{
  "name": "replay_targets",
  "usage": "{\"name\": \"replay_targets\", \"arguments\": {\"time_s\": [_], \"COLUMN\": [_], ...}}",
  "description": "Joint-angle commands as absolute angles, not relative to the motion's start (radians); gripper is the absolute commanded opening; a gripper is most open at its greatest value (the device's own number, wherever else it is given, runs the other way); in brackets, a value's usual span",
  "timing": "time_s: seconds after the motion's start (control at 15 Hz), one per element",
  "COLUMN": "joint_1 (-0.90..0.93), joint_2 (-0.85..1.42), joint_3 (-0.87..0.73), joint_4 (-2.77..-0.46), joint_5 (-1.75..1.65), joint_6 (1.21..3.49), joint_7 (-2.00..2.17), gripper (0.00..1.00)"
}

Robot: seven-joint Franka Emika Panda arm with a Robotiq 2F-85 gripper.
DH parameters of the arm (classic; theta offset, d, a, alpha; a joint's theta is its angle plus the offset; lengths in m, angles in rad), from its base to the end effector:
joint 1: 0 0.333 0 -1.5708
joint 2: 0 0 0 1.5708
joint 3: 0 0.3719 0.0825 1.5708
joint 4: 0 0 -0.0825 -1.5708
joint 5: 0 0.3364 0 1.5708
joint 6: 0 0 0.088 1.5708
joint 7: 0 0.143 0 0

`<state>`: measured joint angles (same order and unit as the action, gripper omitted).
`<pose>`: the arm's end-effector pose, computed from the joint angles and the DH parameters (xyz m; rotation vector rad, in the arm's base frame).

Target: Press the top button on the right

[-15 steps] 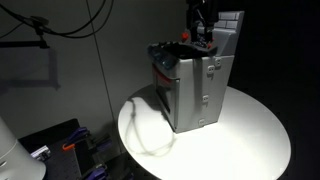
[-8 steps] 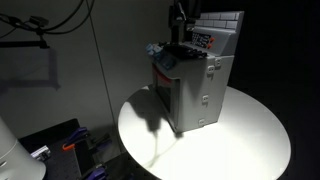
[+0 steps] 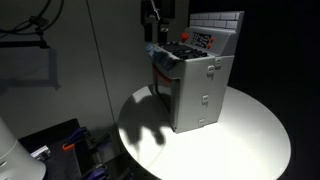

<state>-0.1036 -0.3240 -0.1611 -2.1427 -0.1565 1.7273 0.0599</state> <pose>0.3616 -0.1273 0.5575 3.0148 -0.4282 -0.1583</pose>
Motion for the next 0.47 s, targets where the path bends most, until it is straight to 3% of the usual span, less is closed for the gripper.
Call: {"name": "replay_targets", "arguments": {"time_s": [0.0, 0.4], "joint_1": [-0.113, -0.119], "joint_2": [-0.433, -0.416], "joint_3": [-0.163, -0.147], "joint_4": [-2.246, -2.237], "joint_5": [-0.117, -0.131], "joint_6": [1.791, 1.778], "joint_7": [-0.003, 0.022], "gripper": [1.00, 1.00]}}
